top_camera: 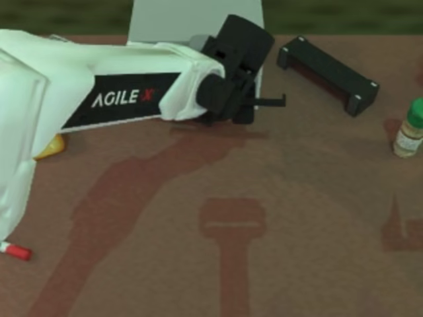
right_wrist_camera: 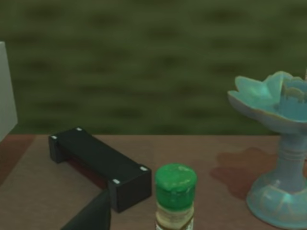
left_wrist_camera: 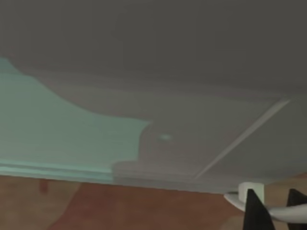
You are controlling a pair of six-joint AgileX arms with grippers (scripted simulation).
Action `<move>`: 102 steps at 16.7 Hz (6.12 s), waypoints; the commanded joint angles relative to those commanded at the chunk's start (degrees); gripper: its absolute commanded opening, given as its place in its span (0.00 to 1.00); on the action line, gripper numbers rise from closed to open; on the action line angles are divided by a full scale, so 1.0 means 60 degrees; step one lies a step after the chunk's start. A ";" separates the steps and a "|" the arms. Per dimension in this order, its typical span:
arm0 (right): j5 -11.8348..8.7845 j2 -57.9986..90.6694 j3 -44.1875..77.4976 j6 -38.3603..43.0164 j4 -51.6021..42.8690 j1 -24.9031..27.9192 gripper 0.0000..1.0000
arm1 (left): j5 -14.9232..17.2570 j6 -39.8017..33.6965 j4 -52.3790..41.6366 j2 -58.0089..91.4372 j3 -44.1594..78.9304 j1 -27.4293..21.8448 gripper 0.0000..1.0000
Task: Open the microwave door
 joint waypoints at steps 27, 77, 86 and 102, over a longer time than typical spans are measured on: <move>0.0000 0.0000 0.0000 0.0000 0.0000 0.0000 1.00 | 0.0285 0.0399 0.0327 -0.0311 -0.0514 0.0056 0.00; 0.0000 0.0000 0.0000 0.0000 0.0000 0.0000 1.00 | 0.0570 0.0785 0.0616 -0.0599 -0.0984 0.0120 0.00; 0.0000 0.0000 0.0000 0.0000 0.0000 0.0000 1.00 | 0.0714 0.0904 0.0709 -0.0689 -0.1136 0.0098 0.00; 0.0000 0.0000 0.0000 0.0000 0.0000 0.0000 1.00 | 0.0857 0.1161 0.0872 -0.0870 -0.1415 0.0192 0.00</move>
